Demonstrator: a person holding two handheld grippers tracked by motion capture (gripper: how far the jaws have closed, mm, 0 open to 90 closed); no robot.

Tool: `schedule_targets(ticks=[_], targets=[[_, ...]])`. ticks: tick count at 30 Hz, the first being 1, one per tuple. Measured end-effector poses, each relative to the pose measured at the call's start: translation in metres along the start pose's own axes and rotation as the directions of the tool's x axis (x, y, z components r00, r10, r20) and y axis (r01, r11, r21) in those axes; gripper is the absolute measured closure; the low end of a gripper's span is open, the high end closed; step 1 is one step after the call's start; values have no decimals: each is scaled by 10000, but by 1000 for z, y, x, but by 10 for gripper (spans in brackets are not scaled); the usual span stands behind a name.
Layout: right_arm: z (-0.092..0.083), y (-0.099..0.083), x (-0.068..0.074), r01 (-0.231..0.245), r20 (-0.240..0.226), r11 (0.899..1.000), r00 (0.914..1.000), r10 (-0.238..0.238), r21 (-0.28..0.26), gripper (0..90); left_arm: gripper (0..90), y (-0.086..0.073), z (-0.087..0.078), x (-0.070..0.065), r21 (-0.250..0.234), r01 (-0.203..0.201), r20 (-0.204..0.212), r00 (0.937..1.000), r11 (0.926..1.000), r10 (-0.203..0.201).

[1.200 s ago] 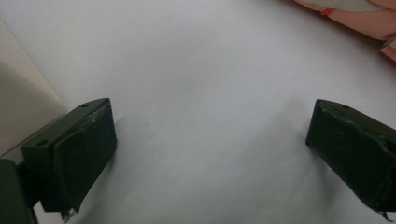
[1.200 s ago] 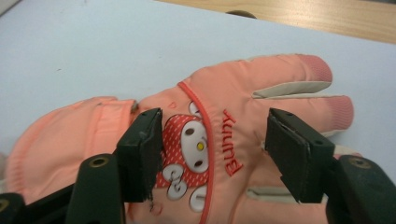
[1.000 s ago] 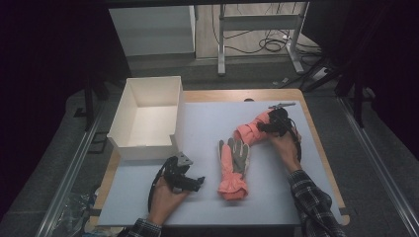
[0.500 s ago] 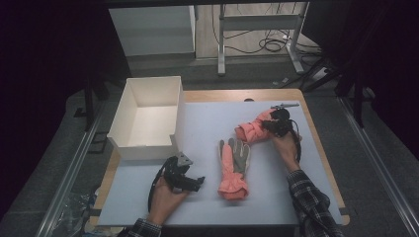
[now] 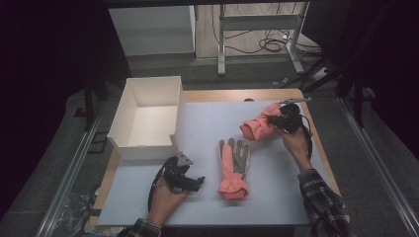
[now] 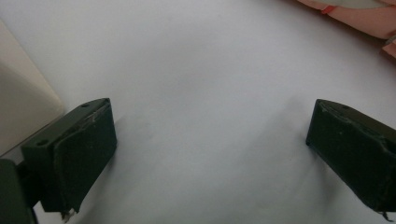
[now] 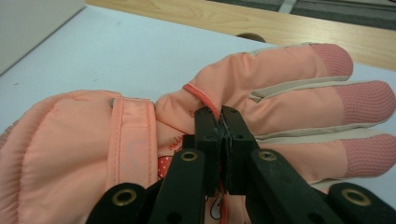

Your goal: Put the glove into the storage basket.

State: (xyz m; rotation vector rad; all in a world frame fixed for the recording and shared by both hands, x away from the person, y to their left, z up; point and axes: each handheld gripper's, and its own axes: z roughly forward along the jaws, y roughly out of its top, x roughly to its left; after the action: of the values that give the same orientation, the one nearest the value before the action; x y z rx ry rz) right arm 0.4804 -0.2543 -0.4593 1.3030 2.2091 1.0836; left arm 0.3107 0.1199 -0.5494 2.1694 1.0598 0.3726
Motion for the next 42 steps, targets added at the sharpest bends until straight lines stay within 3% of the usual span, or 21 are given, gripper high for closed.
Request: schedule_targets(ticks=[5,11,17,22,23,24,26,31,42], targets=[[-15,1,3,546,-442,9985,9975,-547,-40,864,17,0,0,0,3,0,2,10000,10000,0],[-29,-2,12,1118,-1050,9937,9881,-1124,-115,864,17,0,0,0,2,0,0,10000,10000,0],[-42,-5,27,1699,-1773,9848,9687,-1737,-368,864,17,0,0,0,2,-1,-2,10000,10000,1],[-51,-7,43,2280,-2325,9723,9442,-2335,-504,863,17,0,0,0,3,-3,-3,10000,10000,3],[-51,-7,43,2280,-2325,9723,9442,-2335,-504,863,17,0,0,0,3,-29,-12,10000,10000,29],[-55,-8,50,2515,-2569,9662,9314,-2577,-575,863,17,0,0,0,1,-31,-10,10000,10000,31],[-57,-8,56,2681,-2746,9614,9215,-2747,-619,863,17,0,0,0,3,-31,-10,10000,10000,31],[-60,-9,71,3178,-3294,9451,8866,-3246,-760,863,17,0,0,0,3,-64,-19,10000,10000,64],[-58,-10,99,4300,-4545,8949,7778,-4342,-1190,863,17,0,0,0,-23,-34,-24,10000,10000,34]])
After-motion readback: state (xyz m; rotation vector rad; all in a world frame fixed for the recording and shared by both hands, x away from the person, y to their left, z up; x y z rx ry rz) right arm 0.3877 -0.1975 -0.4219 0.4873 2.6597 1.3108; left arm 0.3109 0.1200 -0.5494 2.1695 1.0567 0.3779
